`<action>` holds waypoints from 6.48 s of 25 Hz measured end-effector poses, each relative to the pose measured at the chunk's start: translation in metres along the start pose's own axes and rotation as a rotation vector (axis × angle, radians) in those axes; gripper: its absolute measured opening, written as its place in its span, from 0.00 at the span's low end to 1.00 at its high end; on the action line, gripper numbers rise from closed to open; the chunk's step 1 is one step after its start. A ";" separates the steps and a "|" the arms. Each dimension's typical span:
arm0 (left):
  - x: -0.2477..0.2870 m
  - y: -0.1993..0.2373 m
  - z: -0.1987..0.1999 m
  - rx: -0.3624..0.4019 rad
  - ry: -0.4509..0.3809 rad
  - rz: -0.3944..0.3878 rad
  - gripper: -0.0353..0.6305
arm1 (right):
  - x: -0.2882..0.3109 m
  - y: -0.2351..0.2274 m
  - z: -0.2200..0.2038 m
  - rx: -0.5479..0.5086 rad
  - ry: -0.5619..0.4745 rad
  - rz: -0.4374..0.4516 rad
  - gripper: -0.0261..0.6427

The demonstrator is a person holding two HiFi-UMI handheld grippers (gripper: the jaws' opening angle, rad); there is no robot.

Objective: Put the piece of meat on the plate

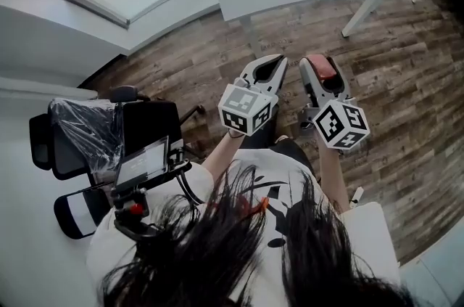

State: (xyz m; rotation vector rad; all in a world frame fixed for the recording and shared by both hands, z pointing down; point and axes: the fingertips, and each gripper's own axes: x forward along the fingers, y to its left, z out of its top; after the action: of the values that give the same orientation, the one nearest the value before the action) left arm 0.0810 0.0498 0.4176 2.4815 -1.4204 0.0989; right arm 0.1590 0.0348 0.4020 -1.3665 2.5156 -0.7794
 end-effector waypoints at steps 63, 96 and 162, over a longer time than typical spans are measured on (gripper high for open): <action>0.294 0.276 0.088 -0.051 0.112 -0.093 0.06 | 0.371 -0.130 0.079 0.082 0.086 -0.151 0.53; 0.388 0.334 0.036 -0.173 0.313 0.073 0.06 | 0.470 -0.262 -0.039 -0.270 0.642 -0.130 0.53; 0.399 0.303 0.030 -0.114 0.330 -0.051 0.06 | 0.462 -0.268 -0.005 -0.193 0.497 -0.172 0.53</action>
State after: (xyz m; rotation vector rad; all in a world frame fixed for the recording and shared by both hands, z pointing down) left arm 0.0255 -0.4363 0.5302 2.2783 -1.1901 0.3867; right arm 0.0918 -0.4606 0.5890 -1.6382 2.9383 -1.0444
